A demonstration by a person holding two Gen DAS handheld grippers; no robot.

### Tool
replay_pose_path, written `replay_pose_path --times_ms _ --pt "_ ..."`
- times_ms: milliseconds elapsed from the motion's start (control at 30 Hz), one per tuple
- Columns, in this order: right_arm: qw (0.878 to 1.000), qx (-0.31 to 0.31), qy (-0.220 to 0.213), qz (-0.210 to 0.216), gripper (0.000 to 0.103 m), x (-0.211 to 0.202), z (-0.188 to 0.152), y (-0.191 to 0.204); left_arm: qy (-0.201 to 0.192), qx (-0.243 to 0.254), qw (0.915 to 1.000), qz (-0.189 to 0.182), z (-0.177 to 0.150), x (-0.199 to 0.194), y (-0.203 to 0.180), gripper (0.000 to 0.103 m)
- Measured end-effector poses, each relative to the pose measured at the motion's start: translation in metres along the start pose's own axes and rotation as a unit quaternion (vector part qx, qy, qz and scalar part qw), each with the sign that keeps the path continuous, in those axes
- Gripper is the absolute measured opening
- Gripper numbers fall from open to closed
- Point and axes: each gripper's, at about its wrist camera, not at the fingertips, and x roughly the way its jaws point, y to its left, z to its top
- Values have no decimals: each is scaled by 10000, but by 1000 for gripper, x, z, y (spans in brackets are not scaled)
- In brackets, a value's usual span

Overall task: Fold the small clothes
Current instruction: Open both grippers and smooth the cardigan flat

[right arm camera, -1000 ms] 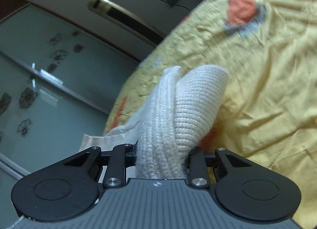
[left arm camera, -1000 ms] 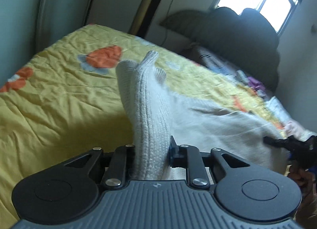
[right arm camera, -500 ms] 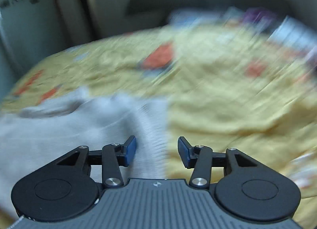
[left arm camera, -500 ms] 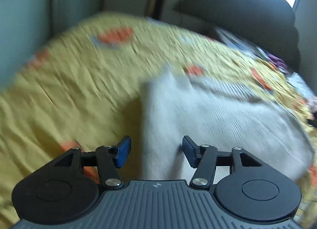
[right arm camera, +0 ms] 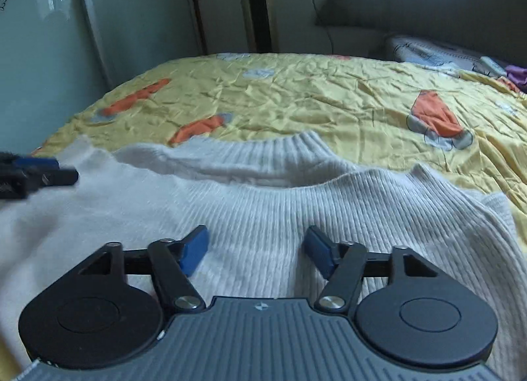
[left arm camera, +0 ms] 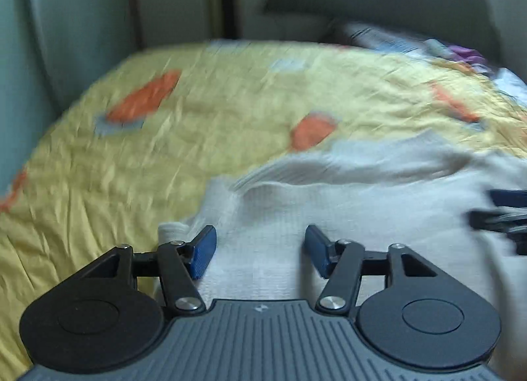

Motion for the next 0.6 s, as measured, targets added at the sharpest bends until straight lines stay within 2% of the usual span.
replay_pose_path --times_ms 100,167,267,333,367,400,600 --pt "9997 106 13 -229 74 -11 4 6 -250 -70 9996 -66 -2 -18 2 60" --pt "9990 -218 -258 -297 76 -30 2 19 -371 96 9992 75 -8 -28 -4 70" --pt "9971 -619 -377 -239 93 -40 -8 33 -373 178 9989 213 -14 -36 -8 71" --pt "9961 -776 -153 -385 94 -28 -16 36 -358 195 9989 242 -19 -37 -9 71" --pt "9956 -777 51 -529 95 -17 -20 36 -368 225 9987 264 -21 -39 -9 71" --pt "9963 -647 34 -556 96 -14 -22 34 -387 256 9985 276 -24 -41 -10 72" --pt "9979 -333 -359 -434 95 -43 -27 47 -395 311 9984 252 -28 -48 -8 74"
